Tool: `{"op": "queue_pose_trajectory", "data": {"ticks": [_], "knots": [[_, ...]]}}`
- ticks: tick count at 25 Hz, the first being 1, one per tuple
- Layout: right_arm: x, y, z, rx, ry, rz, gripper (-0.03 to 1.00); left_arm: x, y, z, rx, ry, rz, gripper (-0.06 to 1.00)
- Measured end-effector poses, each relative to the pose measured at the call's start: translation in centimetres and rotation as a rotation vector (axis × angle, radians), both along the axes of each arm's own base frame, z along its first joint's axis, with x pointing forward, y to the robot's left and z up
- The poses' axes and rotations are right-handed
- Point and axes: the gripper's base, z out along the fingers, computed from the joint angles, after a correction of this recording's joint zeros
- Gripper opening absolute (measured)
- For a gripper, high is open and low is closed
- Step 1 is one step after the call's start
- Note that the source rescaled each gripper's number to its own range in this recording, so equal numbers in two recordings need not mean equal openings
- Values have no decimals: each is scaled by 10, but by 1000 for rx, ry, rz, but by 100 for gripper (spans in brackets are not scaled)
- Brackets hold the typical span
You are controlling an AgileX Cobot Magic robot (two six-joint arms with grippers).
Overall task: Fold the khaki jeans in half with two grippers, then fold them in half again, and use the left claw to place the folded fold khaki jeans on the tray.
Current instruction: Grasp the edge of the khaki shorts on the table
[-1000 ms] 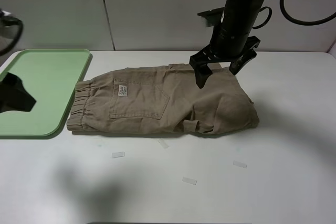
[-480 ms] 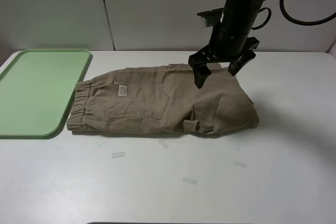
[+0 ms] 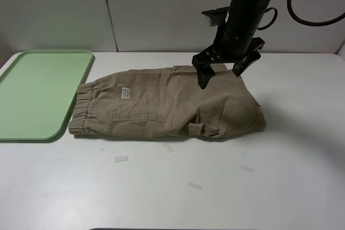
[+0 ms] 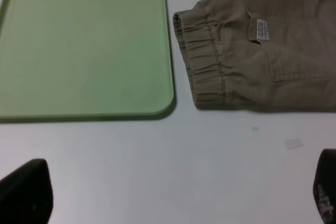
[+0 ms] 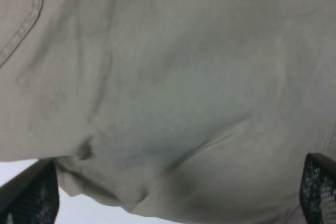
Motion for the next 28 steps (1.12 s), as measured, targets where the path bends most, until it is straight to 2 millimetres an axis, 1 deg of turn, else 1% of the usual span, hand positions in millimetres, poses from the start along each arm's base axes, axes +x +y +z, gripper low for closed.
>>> {"op": "queue_pose_trajectory", "data": {"ticks": [3, 4, 7, 23, 28], "knots": [[0, 0, 0, 2, 1, -1, 99, 6, -1, -13, 9, 21, -3, 100], [0, 0, 0, 2, 1, -1, 99, 6, -1, -13, 9, 21, -3, 100], [0, 0, 0, 2, 1, -1, 99, 9, -2, -24, 33, 66, -13, 100], [2, 1, 0, 13, -19, -2, 99, 10, -2, -25, 38, 68, -11, 100], [3, 1, 1, 14, -29, 0, 99, 9, -2, -25, 38, 69, 47, 100]]}}
